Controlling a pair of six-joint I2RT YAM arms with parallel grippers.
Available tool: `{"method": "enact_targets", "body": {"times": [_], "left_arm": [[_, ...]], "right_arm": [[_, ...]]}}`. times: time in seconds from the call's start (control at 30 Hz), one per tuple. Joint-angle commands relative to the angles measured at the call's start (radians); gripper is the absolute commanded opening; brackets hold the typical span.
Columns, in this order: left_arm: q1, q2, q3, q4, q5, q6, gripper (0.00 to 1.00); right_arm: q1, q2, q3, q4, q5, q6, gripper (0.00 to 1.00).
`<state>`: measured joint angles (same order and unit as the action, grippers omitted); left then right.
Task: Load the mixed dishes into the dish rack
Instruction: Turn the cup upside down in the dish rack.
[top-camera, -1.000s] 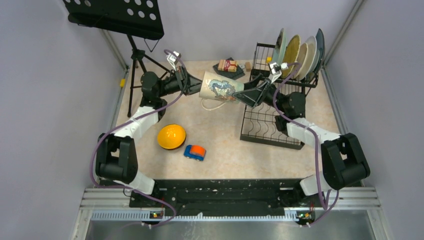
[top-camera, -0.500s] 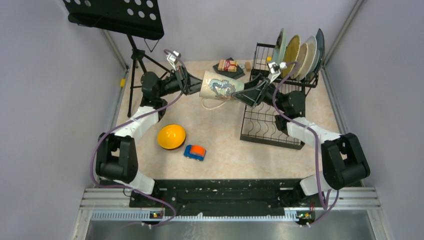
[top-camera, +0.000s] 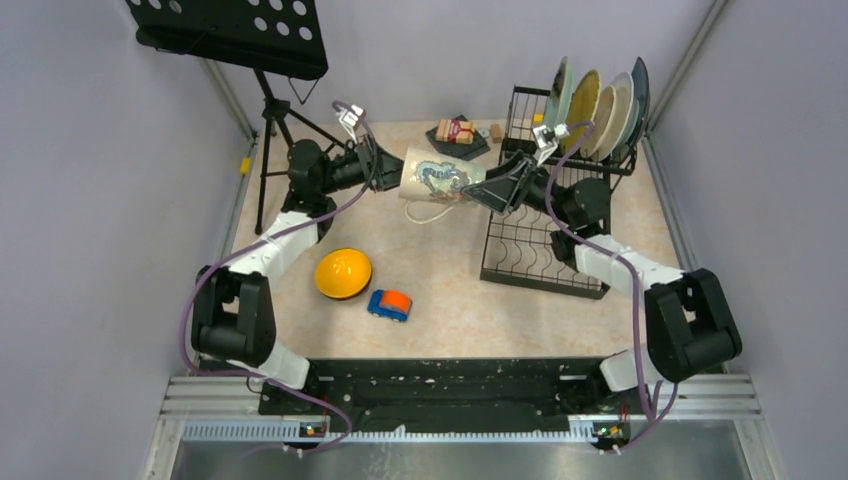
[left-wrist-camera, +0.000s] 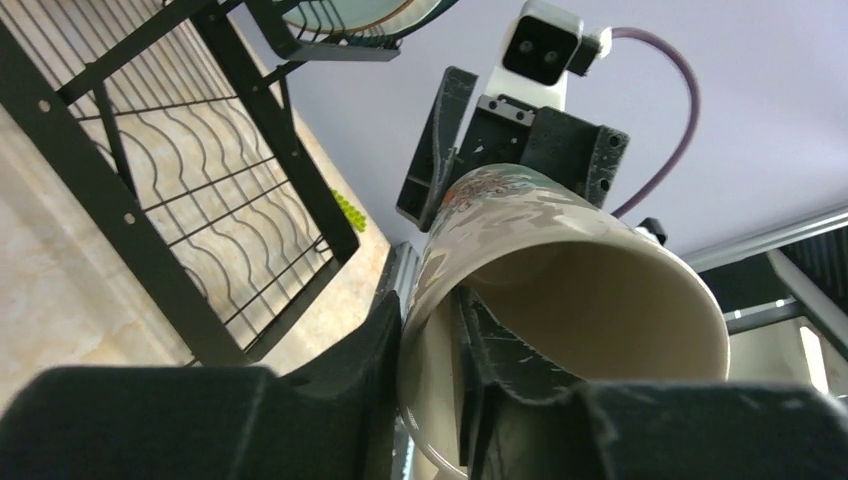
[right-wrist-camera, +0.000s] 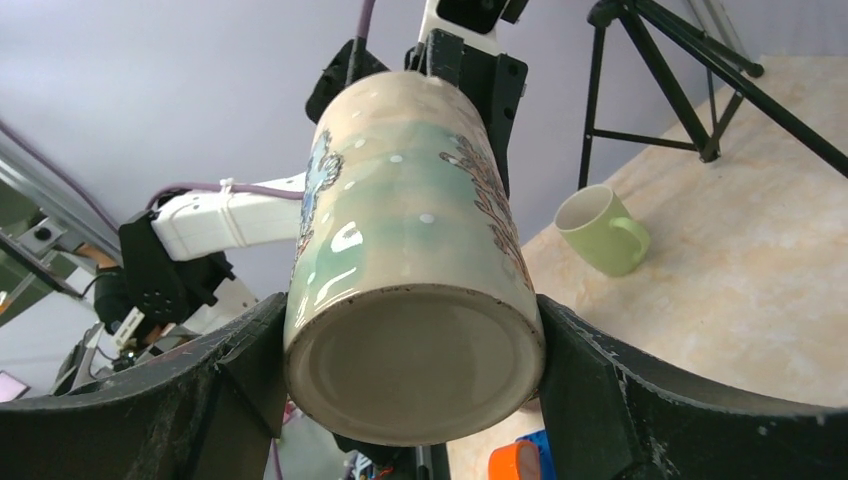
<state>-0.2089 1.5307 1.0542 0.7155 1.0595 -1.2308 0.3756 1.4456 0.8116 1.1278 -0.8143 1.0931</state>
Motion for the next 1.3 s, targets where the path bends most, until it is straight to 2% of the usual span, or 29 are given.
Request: {"method": "enact_targets", "body": {"times": [0.0,0.13,0.47,0.9,1.07,1.17,1.27], "left_arm": [[-0.027,-0.046,0.061,-0.101,-0.030,0.132,0.32],[-0.037,-0.045,0.055,-0.158,-0.046,0.187,0.42],[-0.086,-0.037,0.090,-0.449,-0.156,0.414,0.55],[-0.145,0.074,0.127,-0.474,-0.230,0.448,0.62],[-0.189,0.111,0.162,-0.532,-0.322,0.493,0.65],[-0.206,0.116,0.162,-0.557,-0.377,0.520,0.72],[-0.233,0.131,0.165,-0.547,-0.414,0.506,0.74]], "right_arm": [[0.001,-0.096,-0.012,-0.015,0.030,-0.048,0.18],[0.000,-0.136,-0.042,-0.096,0.058,-0.083,0.12],[0.000,-0.242,-0.093,-0.369,0.143,-0.192,0.04],[0.000,-0.373,-0.040,-0.845,0.317,-0.338,0.00],[0.000,-0.438,-0.007,-1.037,0.430,-0.398,0.00],[0.000,-0.470,0.018,-1.121,0.486,-0.435,0.00],[-0.001,-0.479,0.067,-1.254,0.548,-0.471,0.00]]}}
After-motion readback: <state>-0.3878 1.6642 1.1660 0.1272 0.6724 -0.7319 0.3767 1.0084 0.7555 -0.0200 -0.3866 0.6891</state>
